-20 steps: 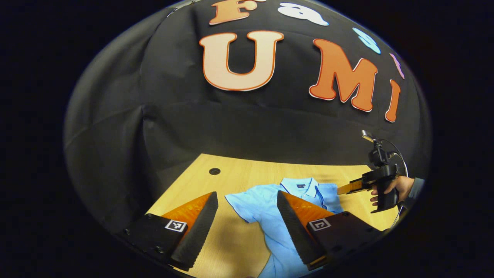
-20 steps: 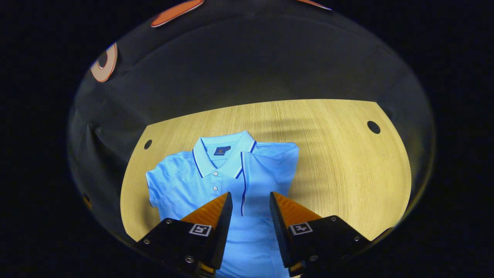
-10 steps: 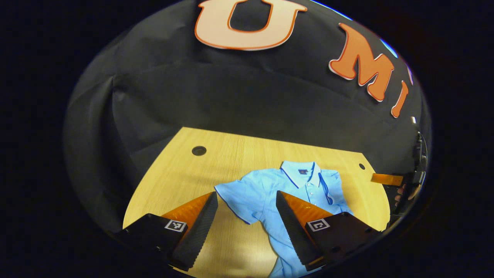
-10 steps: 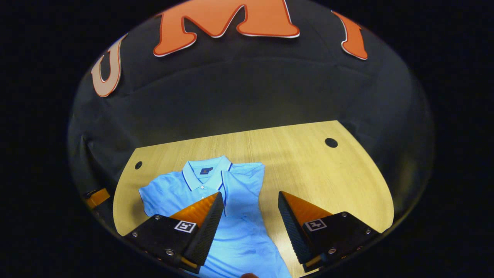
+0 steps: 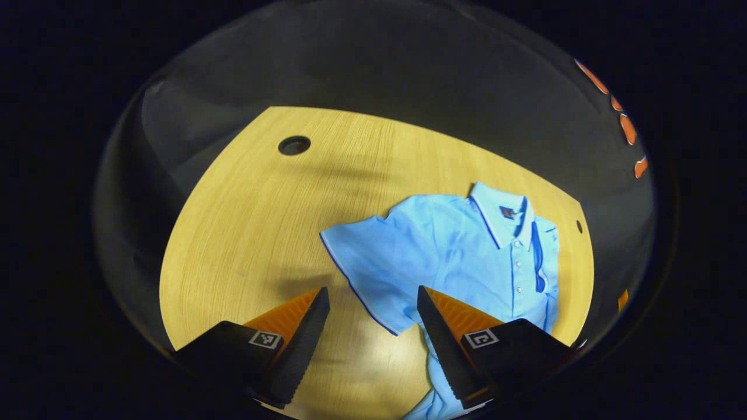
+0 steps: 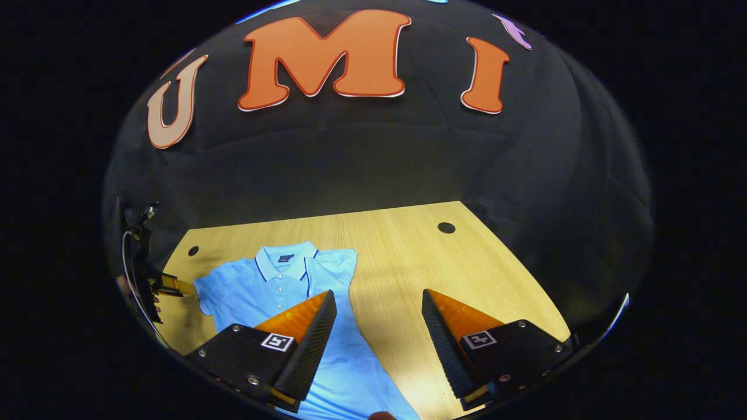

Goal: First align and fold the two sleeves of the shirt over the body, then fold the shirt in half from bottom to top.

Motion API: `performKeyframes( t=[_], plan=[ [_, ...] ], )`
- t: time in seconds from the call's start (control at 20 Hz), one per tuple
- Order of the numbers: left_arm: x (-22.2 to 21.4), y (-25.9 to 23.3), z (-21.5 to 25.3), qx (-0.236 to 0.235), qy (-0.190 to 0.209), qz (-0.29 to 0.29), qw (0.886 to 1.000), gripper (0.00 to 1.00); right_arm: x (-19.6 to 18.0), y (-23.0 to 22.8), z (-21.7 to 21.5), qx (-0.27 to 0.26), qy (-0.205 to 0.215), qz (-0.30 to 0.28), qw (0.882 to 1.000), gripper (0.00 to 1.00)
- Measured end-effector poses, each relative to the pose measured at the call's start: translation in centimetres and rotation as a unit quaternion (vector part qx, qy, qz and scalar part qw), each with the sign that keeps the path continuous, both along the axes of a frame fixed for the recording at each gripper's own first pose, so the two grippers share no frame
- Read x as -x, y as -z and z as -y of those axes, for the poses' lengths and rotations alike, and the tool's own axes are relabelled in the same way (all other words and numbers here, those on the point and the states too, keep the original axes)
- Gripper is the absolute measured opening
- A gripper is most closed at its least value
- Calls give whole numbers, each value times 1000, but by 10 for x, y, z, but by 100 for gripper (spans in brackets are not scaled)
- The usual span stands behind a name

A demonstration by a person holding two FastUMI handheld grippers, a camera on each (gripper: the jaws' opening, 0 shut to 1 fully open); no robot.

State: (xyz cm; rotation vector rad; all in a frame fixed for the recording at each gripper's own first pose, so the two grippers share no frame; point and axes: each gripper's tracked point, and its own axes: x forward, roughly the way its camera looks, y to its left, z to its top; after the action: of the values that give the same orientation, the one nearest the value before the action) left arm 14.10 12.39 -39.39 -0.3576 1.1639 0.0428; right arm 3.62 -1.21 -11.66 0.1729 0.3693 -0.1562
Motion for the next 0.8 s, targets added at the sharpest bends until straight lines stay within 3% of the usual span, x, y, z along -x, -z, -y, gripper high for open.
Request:
performKeyframes(
  t=[0.3, 0.5, 0.7, 0.8],
  plan=[
    [-6, 36, -3, -49, 8, -60, 997, 97, 39, 23, 15, -3, 19, -18, 1000, 89],
    [-22, 34, 3, -69, 30, -55, 996, 90, 61, 31, 23, -9, 35, -23, 999, 91],
    [-31, 33, 22, -47, 20, -34, 998, 19, 77, 34, 30, -9, 54, -20, 998, 91],
    [-35, 26, 35, -13, 24, -15, 1000, 10, 85, 39, 35, -11, 62, -24, 998, 91]
  ],
)
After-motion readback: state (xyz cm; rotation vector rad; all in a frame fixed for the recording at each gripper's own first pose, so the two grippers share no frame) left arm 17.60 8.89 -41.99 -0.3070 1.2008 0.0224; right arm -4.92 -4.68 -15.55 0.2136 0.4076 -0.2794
